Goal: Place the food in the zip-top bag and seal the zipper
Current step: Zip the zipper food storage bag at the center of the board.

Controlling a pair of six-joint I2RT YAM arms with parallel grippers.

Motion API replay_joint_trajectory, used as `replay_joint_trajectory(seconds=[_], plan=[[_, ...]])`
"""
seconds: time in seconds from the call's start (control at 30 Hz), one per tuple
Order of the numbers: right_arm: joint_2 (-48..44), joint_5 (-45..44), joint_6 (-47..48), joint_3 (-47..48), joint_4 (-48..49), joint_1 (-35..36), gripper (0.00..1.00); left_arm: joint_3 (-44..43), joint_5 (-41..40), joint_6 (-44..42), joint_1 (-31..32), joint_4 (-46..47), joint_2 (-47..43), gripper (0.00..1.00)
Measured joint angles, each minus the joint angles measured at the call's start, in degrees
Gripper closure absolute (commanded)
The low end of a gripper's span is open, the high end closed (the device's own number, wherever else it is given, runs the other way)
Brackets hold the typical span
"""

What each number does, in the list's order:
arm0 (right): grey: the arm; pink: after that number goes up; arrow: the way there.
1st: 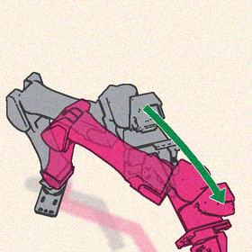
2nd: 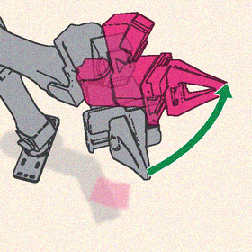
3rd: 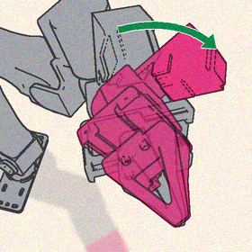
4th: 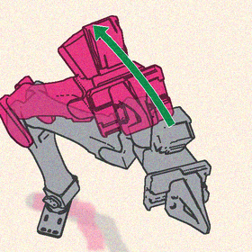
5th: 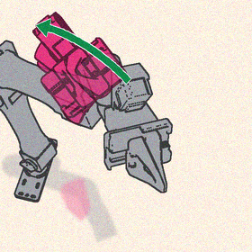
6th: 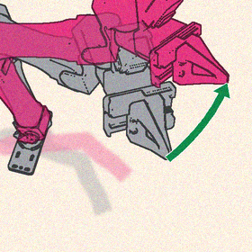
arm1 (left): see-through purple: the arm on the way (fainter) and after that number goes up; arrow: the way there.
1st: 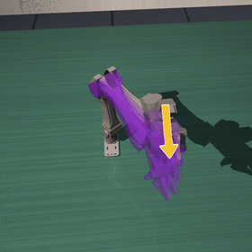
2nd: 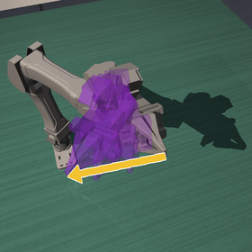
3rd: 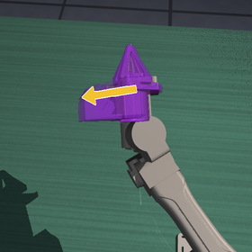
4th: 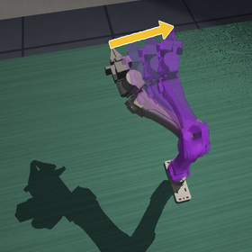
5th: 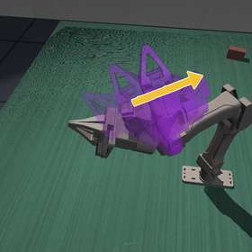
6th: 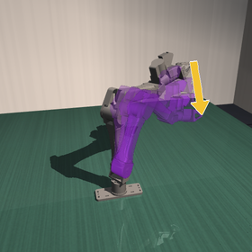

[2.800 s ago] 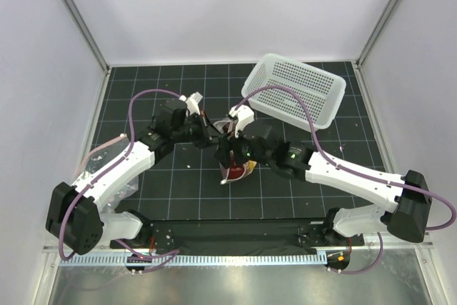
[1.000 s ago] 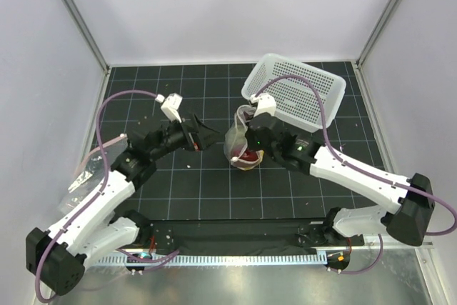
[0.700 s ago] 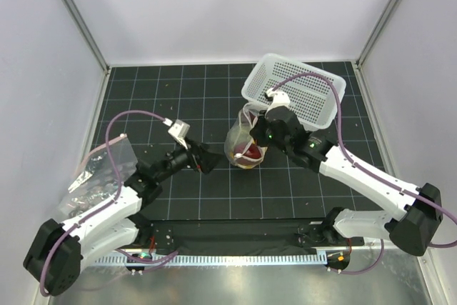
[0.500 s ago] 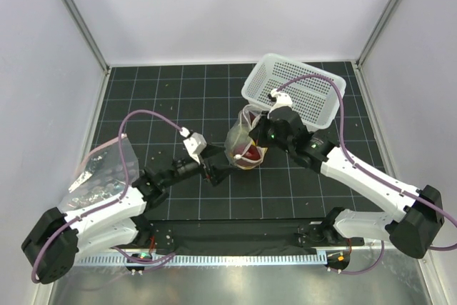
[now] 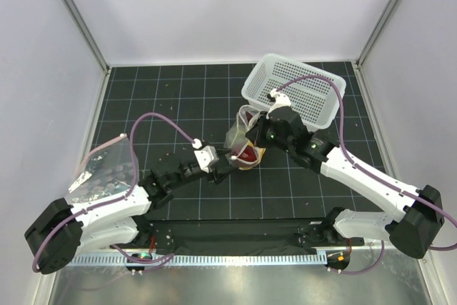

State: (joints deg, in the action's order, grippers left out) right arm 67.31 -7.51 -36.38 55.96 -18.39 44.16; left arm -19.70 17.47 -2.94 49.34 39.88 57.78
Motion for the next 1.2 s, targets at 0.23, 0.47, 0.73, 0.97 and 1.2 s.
replay_joint_trajectory(seconds=[0.23,0.47,0.73,0.97,1.2], plan=[[-0.11,-0.07,-0.04,-0.39,0.33,0.0,0.99,-2.38,-0.98,-0.96,0.02,-1.05,3.87,0.94],[-2.43,-1.51,-0.22,-1.44,0.26,-0.28,0.99,-5.14,-1.03,-0.92,0.17,-6.05,3.56,1.0],[-11.15,-1.81,-0.37,-4.26,0.66,2.03,0.78,-5.11,-4.48,1.57,0.2,-8.9,-6.71,1.0],[-17.59,-5.44,4.96,-5.51,2.16,3.13,0.32,-4.59,-6.43,2.4,0.02,-10.25,-7.61,1.0],[-24.79,-5.95,13.9,-6.45,5.09,3.34,0.28,-3.72,-6.58,1.95,0.02,-9.99,-7.93,1.0]])
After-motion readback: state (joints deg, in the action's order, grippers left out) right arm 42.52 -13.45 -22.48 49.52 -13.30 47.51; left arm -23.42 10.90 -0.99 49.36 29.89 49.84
